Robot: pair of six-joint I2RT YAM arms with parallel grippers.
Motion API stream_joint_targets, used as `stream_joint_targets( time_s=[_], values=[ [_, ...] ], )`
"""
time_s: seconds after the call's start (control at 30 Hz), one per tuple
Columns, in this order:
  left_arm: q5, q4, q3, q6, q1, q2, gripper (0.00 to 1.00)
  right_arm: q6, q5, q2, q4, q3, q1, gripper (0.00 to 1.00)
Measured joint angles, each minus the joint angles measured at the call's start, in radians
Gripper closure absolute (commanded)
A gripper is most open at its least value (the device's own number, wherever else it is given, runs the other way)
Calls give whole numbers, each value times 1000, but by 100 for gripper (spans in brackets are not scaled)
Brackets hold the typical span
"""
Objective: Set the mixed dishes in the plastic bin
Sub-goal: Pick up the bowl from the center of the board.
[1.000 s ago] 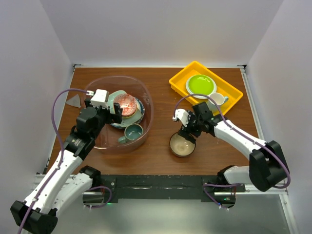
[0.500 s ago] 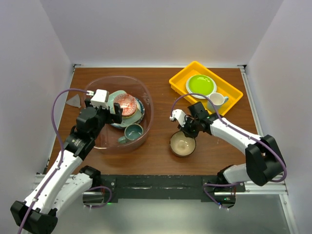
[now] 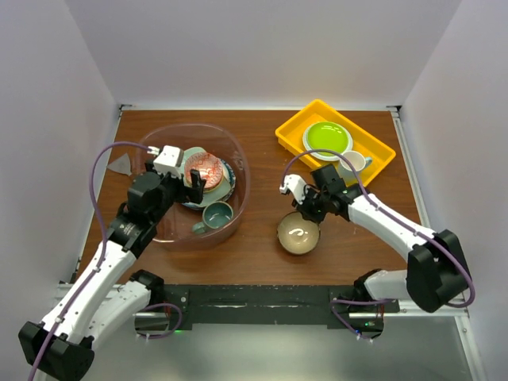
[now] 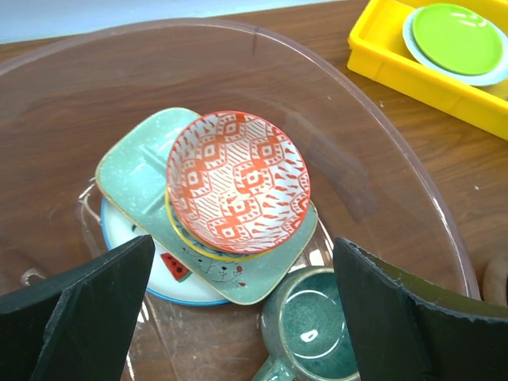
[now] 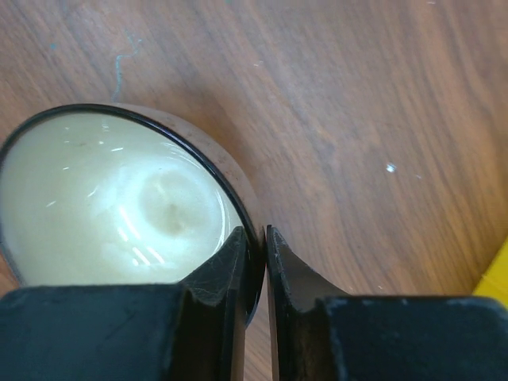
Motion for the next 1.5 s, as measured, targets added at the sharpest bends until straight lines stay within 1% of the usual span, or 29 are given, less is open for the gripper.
stream_joint_targets(
  time_s=[0.27, 0.53, 0.57, 0.73, 0.83, 0.9, 1.03, 1.1, 1.27, 1.33, 1.5],
  values=[
    [72, 0, 0, -1, 0, 22, 0, -18, -32, -96, -21, 0, -66, 100],
    [184, 25, -33, -32, 0, -1, 0, -23, -93, -157, -47, 0, -91, 100],
    [246, 38, -51, -67, 0, -9, 0, -23, -105, -164, -49, 0, -97, 100],
    [318, 56, -60, -127, -2, -9, 0, -23, -114, -174, -50, 0, -103, 100],
    [333, 63, -62, -167, -31, -8, 0, -23, -122, -179, -50, 0, -104, 100],
    [314, 71, -62, -190, -92, -4, 0, -23, -125, -182, -51, 0, -105, 100],
    [259, 82, -59, -225, -260, 30, 0, -23, -128, -186, -51, 0, -106, 100],
    [222, 82, -55, -236, -319, 56, 0, -23, -128, -188, -54, 0, -109, 100],
    [93, 80, -18, -264, -475, 137, 0, -22, -129, -191, -57, 0, -117, 100],
    [31, 77, 13, -274, -548, 176, 0, -22, -129, -192, -57, 0, -121, 100],
    [-99, 73, 88, -282, -687, 266, 0, -22, -129, -209, -58, 0, -128, 100]
  ],
)
